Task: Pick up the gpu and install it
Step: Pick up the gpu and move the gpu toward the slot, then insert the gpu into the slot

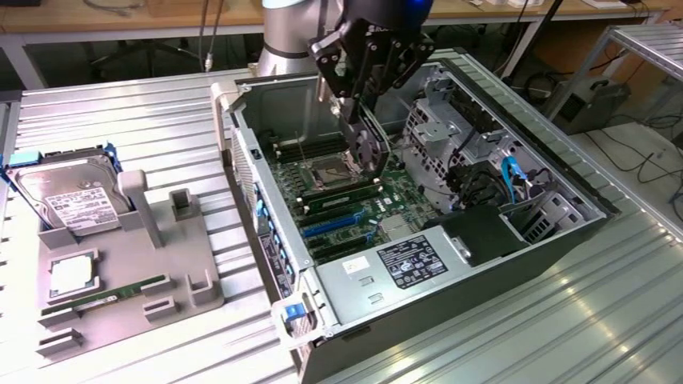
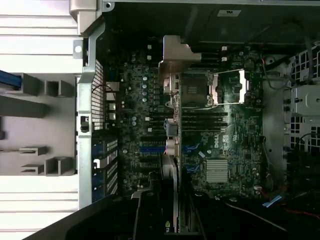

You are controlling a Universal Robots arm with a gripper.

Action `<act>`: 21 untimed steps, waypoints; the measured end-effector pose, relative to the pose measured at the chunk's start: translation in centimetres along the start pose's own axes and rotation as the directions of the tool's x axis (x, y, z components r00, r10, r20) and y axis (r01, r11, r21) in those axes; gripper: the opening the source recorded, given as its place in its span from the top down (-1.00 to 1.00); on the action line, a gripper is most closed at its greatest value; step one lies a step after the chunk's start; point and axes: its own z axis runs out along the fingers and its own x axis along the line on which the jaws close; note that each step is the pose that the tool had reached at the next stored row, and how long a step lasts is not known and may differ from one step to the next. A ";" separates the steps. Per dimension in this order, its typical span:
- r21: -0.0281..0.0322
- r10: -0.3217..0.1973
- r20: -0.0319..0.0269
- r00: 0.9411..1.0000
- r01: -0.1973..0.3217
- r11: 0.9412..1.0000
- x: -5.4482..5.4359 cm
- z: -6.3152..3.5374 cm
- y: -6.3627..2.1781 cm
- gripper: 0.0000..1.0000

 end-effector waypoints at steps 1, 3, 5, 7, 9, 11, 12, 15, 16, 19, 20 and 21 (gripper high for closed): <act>0.000 0.000 0.000 1.000 0.000 1.000 -0.5 0.21 0.14 0.47; 0.000 0.000 0.000 1.000 0.000 1.000 -1.4 0.64 0.39 0.47; 0.000 0.000 -0.001 1.000 0.000 1.000 -2.2 1.03 0.55 0.47; 0.000 0.000 -0.001 1.000 0.000 1.000 -3.0 1.61 0.69 0.47; 0.000 0.000 -0.001 1.000 0.000 1.000 -3.1 1.80 0.75 0.47; 0.000 0.000 -0.001 1.000 0.000 1.000 -3.1 1.79 0.75 0.47; 0.000 0.000 -0.001 1.000 0.000 1.000 -3.1 1.79 0.75 0.47; 0.000 0.000 -0.001 1.000 0.000 1.000 -3.1 1.79 0.75 0.47; 0.000 0.000 -0.001 1.000 0.000 1.000 -3.1 1.79 0.75 0.47; 0.000 0.000 -0.001 1.000 0.000 1.000 -3.1 1.79 0.75 0.47; 0.000 0.000 -0.001 1.000 0.000 1.000 -3.1 1.79 0.75 0.47; 0.000 0.000 -0.001 1.000 0.000 1.000 -3.1 1.79 0.75 0.47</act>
